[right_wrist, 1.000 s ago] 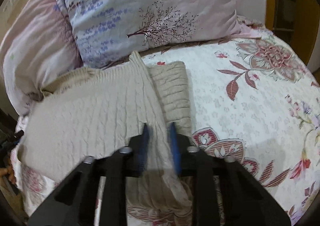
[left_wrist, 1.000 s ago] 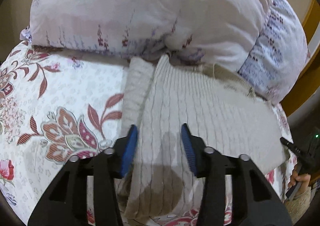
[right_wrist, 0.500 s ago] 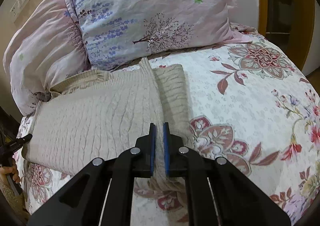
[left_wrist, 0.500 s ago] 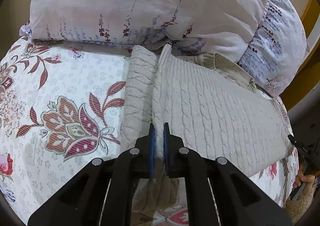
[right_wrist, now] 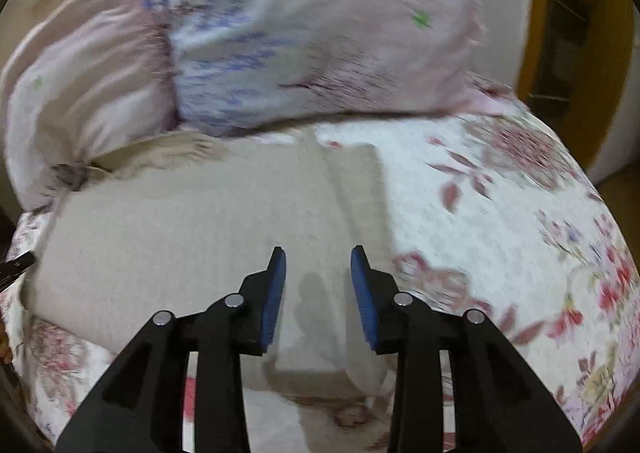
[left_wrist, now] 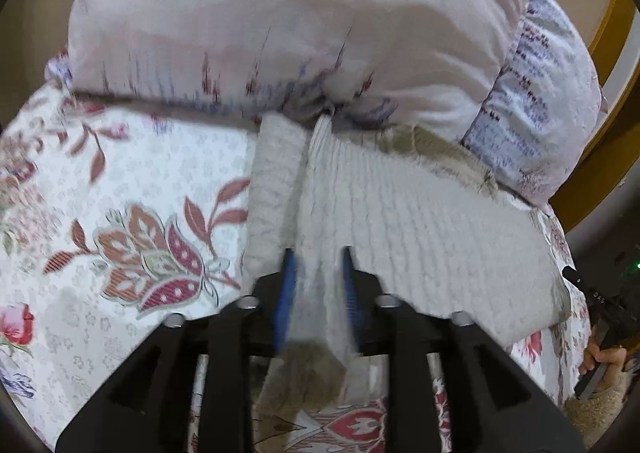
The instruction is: Fold small clothes
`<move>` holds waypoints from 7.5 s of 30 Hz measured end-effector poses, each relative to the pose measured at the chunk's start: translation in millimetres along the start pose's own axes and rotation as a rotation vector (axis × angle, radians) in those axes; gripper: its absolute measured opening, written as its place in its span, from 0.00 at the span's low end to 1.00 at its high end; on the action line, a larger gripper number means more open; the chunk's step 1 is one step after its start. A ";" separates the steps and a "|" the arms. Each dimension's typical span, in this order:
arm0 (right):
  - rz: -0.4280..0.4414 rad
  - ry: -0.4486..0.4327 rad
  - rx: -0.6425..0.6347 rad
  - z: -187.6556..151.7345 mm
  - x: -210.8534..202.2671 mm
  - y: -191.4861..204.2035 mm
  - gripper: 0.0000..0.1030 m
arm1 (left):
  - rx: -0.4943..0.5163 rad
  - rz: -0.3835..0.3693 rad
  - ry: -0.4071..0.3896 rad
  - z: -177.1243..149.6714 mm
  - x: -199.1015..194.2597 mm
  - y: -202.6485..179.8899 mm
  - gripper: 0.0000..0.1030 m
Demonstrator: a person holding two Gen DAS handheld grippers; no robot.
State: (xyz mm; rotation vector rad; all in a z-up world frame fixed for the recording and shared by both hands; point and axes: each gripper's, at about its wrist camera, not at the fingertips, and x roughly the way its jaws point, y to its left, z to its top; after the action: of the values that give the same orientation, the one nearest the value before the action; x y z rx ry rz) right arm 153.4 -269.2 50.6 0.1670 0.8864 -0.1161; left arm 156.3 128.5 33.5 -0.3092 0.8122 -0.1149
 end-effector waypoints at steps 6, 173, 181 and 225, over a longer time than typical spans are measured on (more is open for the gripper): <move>0.080 0.047 -0.109 6.3 24.7 50.1 0.33 | 0.121 -0.010 -0.011 -1.5 2.7 -36.5 0.49; 0.253 0.118 0.341 19.2 10.6 -107.4 0.55 | -0.106 -0.433 0.322 -20.8 100.2 -177.4 0.77; 0.307 0.136 0.353 -18.2 -8.7 -108.6 0.49 | -0.082 -0.419 0.335 -31.6 92.8 -181.4 0.75; 0.205 0.101 0.400 12.0 24.3 -113.7 0.09 | 0.179 -0.178 0.283 -17.7 97.1 -226.4 0.81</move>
State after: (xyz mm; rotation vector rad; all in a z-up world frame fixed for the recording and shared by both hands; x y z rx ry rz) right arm 158.4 -383.7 28.1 0.6398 0.9346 -0.0927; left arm 213.7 -111.7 25.7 -0.1975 1.0465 -0.4026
